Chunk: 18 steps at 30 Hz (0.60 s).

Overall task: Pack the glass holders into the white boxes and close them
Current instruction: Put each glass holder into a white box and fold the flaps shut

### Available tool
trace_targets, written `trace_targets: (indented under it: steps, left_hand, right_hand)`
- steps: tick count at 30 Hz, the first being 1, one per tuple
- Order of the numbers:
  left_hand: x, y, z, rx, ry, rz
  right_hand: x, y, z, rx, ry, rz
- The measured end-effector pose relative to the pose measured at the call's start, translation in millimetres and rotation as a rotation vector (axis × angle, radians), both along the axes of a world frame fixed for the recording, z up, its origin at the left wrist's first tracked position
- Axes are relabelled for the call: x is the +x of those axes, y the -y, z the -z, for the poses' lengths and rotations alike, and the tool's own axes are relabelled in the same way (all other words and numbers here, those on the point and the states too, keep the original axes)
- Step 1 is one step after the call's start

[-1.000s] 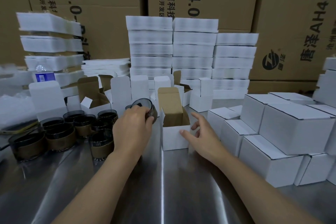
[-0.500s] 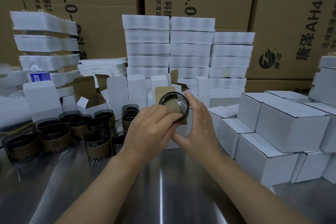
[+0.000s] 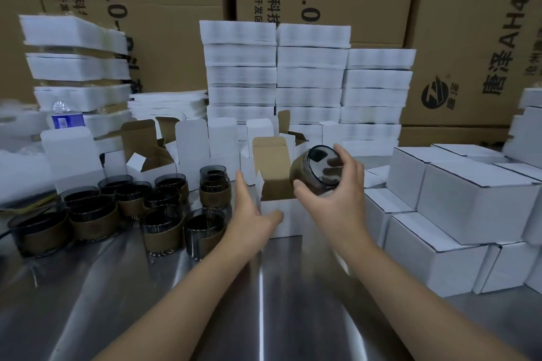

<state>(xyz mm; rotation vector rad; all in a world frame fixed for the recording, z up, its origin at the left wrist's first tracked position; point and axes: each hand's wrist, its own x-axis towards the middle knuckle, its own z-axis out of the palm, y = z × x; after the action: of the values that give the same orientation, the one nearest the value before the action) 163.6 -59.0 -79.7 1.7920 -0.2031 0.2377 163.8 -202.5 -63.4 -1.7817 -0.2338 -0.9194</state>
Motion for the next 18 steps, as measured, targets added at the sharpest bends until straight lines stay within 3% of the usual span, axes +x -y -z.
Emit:
trace_targets:
  steps: [5, 9, 18]
  left_hand:
    - [14.0, -6.1, 9.9, -0.032, -0.107, 0.005]
    - [19.8, -10.6, 15.4, -0.006, -0.157, 0.012]
    - [25.6, -10.5, 22.9, 0.086, -0.076, 0.034]
  right_hand:
    - [-4.4, -5.6, -3.5, -0.037, -0.037, -0.082]
    - [-5.0, -11.5, 1.9, -0.152, -0.020, -0.021]
    - [-4.3, -10.9, 2.7, -0.243, -0.093, -0.024]
